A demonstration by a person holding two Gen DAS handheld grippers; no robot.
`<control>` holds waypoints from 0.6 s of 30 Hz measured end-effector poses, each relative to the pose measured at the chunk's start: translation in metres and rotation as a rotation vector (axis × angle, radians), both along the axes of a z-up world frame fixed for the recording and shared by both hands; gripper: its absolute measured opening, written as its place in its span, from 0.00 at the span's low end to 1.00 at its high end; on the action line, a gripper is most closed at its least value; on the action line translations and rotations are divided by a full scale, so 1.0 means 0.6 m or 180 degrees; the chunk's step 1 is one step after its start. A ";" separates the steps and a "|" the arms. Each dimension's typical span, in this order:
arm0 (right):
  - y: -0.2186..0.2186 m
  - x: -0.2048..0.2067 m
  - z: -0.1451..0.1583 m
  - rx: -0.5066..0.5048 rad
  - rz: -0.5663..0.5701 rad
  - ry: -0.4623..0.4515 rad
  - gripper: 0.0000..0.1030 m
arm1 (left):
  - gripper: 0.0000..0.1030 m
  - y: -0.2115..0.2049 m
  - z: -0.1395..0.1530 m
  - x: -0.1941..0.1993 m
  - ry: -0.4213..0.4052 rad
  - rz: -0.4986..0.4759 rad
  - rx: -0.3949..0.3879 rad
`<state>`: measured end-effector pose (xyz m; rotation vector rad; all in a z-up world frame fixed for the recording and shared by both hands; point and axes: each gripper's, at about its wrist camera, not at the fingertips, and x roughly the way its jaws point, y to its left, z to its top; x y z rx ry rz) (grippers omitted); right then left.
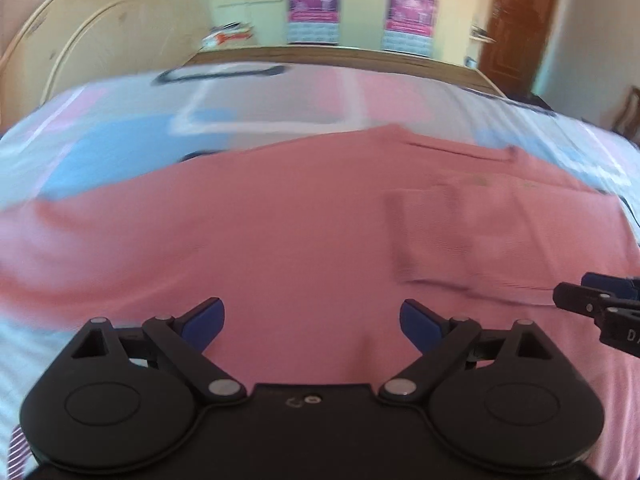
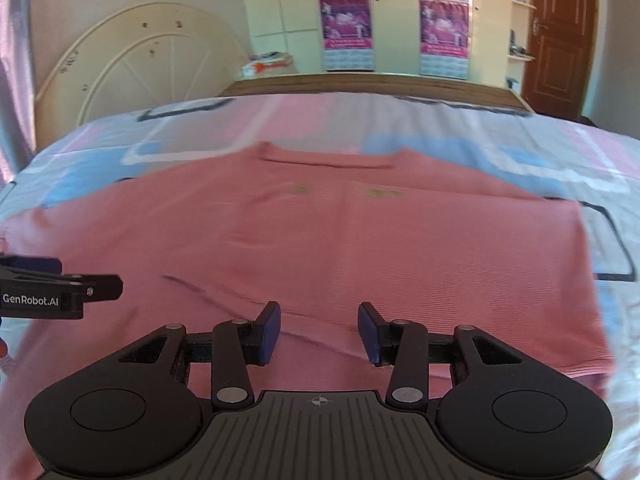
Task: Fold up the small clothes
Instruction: 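Grasp the side edge with the left tool and fold it inward over the sleeves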
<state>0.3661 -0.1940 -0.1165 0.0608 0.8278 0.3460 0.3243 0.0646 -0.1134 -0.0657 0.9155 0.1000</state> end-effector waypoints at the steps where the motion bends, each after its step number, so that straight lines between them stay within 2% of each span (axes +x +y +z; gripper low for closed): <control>1: 0.023 -0.003 0.003 0.0009 0.0032 -0.0003 0.46 | 0.91 0.031 0.001 -0.008 -0.0007 0.0066 -0.0062; 10: 0.228 -0.002 0.017 0.0072 0.0309 -0.0059 0.50 | 0.86 0.329 -0.011 -0.064 0.0009 0.0892 -0.0402; 14: 0.292 0.008 0.014 -0.0017 0.0403 -0.0099 0.51 | 0.85 0.427 -0.023 -0.072 0.0008 0.1243 -0.0514; 18: 0.332 0.021 0.002 -0.0069 0.0413 -0.0041 0.51 | 0.85 0.499 -0.043 -0.067 -0.0028 0.1561 -0.0747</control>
